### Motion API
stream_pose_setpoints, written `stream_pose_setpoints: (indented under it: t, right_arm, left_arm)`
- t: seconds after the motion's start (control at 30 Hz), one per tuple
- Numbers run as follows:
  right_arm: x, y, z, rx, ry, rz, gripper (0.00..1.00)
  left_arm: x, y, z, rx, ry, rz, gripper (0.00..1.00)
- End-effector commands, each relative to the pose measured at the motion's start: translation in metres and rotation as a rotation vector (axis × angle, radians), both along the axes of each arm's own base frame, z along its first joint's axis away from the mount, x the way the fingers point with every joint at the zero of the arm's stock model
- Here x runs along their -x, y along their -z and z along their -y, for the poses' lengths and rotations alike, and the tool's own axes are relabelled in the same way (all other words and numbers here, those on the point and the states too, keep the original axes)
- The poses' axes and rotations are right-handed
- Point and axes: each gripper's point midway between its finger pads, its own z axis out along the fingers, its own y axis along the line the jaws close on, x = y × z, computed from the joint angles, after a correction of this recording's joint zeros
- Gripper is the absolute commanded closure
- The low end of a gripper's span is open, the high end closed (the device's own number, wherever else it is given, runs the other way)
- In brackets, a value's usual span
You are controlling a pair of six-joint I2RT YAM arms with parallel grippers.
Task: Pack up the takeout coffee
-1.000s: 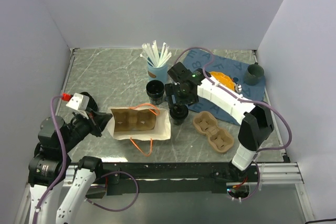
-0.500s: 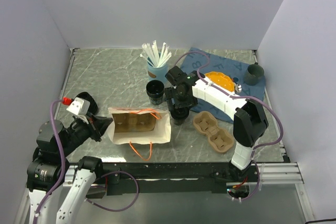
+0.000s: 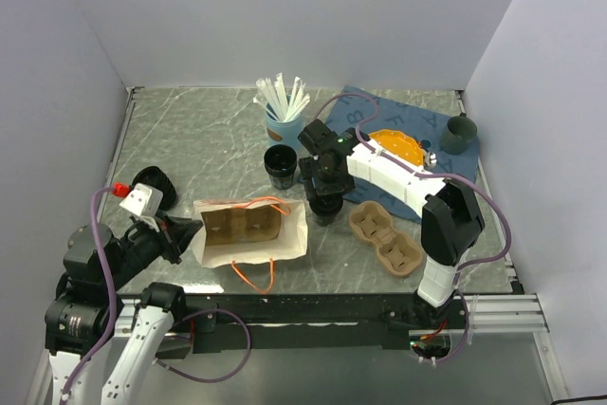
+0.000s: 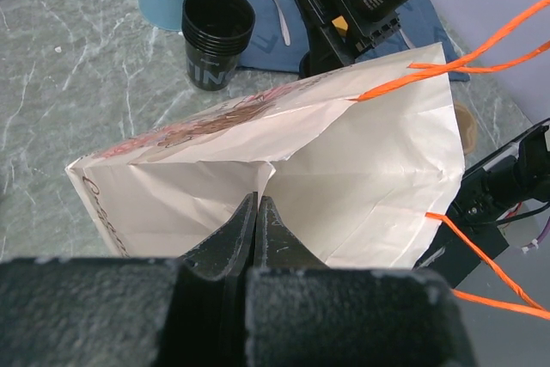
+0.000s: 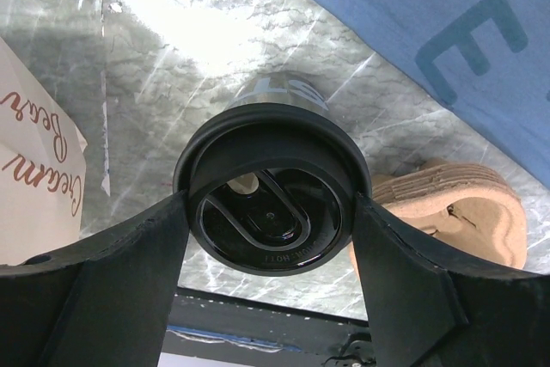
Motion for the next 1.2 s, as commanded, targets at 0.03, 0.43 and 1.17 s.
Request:
stream_pose_setpoints:
  t: [0.03, 0.43, 1.17]
  right_arm:
    - [0.002, 0.005, 0.006, 0.028, 0.005, 0.011, 0.34]
    - [0.005, -0.043, 0.015, -0.022, 0.001, 0.103, 0.42]
    - [0.124, -0.288, 0.011, -0.525, -0.478, 0.634, 0.46]
  left_arm:
    - [0.008, -0.013, 0.002, 0.008, 0.021, 0.042, 0.99]
    - [0.007, -0.013, -0.001, 0.032, -0.01, 0.037, 0.99]
    - [-0.003, -0.003, 0.025, 0.061, 0.152, 0.038, 0.99]
